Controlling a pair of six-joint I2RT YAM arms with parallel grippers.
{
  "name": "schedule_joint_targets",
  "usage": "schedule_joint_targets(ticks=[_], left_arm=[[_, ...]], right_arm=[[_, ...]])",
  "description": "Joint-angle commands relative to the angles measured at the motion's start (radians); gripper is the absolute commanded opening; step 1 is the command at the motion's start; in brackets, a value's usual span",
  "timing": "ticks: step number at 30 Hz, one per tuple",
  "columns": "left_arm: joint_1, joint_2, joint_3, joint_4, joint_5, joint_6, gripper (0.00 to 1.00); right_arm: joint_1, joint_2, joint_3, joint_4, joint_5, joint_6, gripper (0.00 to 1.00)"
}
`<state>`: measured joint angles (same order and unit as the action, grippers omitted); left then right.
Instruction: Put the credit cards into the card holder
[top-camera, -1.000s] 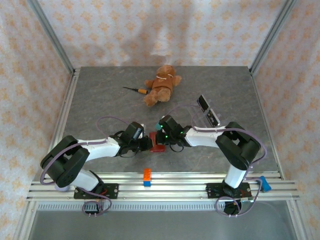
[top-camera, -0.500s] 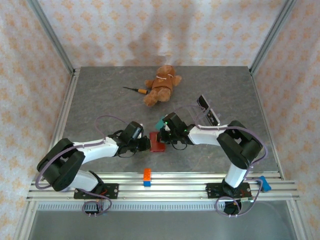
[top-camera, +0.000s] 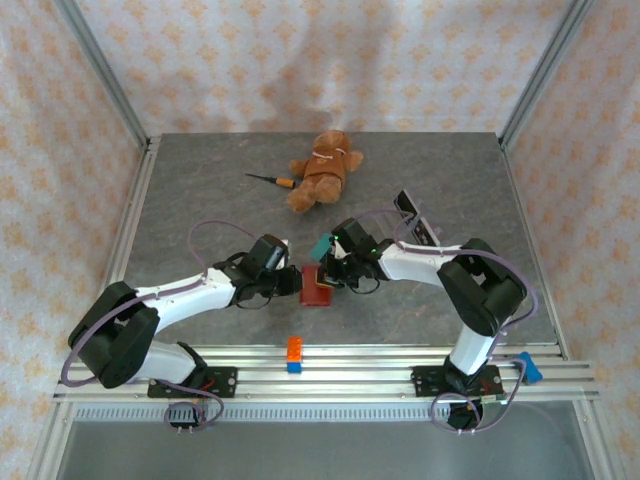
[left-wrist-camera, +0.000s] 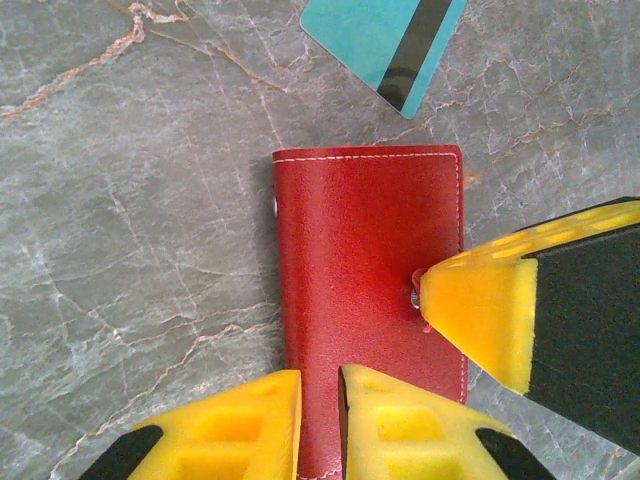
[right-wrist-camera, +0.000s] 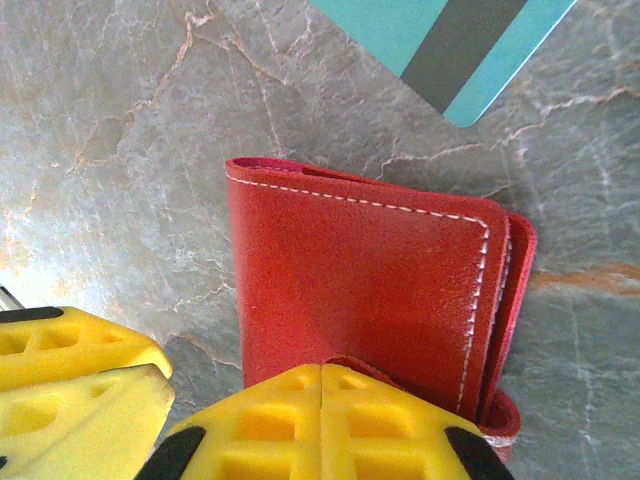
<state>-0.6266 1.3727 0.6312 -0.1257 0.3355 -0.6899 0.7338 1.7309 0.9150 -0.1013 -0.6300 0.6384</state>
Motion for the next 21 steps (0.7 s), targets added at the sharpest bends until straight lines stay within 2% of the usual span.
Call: schedule_joint_targets(ticks=[1,14,21], left_arm=[[0.002,-0.003,-0.003,-0.019,0.0,0.01,0.19],[0.002,-0.007,-0.027,-0.011,-0.007,0.007,0.19],[0.003,-0.004,-0.024,-0.025,-0.019,0.013,0.19]], right_arm=[[-0.006,0.009,0.023,-0.04,-0.014,-0.012,0.0],[-0.005,0.044,-0.044,0.015,0.049,-0.109,0.0],[-0.007,0.032,-0.122,0.083,0.025,-0.141,0.0]])
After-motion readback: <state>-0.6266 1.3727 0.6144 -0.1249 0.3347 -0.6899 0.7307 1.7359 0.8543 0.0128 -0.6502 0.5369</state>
